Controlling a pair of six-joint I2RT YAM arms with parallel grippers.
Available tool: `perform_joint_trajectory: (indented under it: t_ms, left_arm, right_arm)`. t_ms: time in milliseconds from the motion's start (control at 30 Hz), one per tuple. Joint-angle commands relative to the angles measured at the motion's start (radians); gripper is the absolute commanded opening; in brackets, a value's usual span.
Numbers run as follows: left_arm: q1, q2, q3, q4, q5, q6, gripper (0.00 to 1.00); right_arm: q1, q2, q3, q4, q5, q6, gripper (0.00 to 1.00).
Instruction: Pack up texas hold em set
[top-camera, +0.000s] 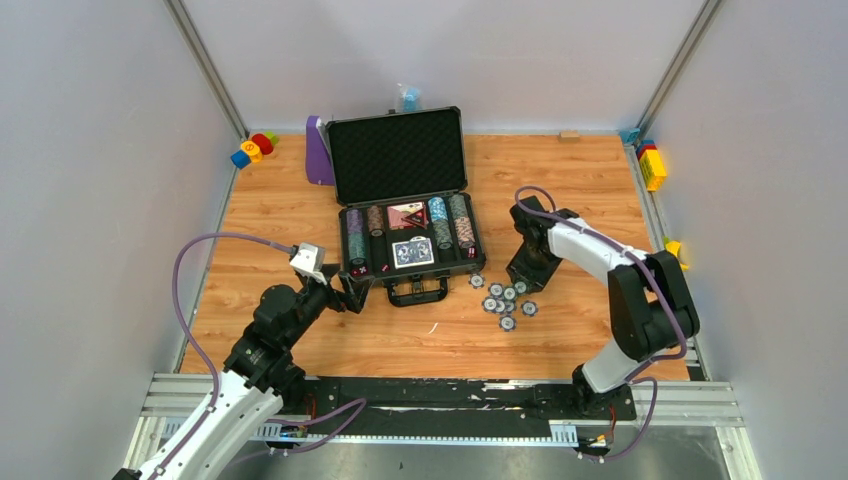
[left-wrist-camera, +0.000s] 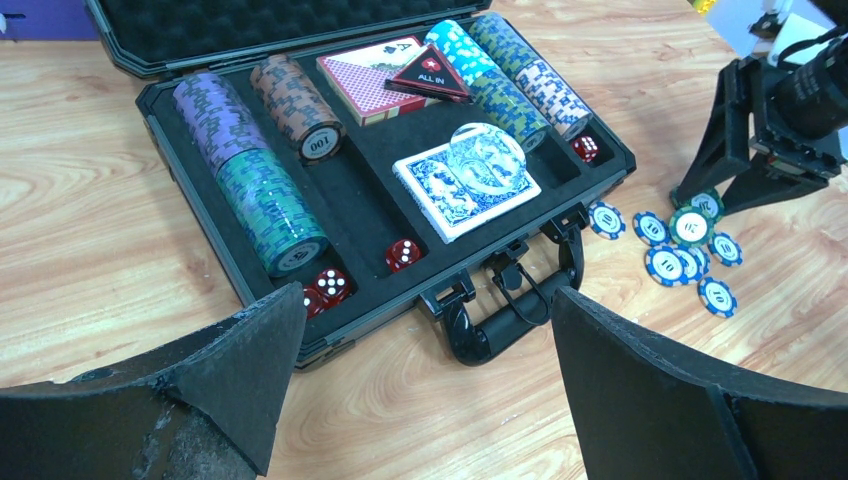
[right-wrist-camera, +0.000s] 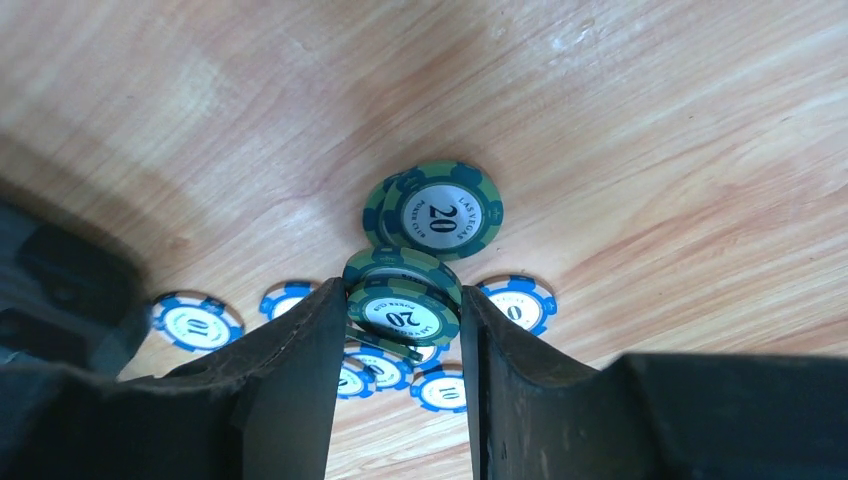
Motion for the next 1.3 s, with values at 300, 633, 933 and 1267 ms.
perform_joint_trajectory:
  t_ms: [300,633,933,1267]
  left_arm:
    - [0.0,0.0,0.0,0.015,-0.003,0.0,1.0]
    - [0.0,0.044,0.008,0.036,0.039,0.008,1.0]
    - [0.0,0.027,0.002,0.037,0.038,0.007,1.0]
    - [-0.001,0.04,0.005,0.039,0.033,0.008,1.0]
  right_arm:
    - [-0.013,-0.104,0.086,-0.04,0.03,-0.031,0.36]
    - [-0.006,-0.184,0.065,0.037,-0.035,-0.121,0.34]
    - [0.035,-0.244,0.03,0.146,-0.071,-0.241,0.31]
    - [0.077,-0.236,0.05,0.204,-0.102,-0.268,0.31]
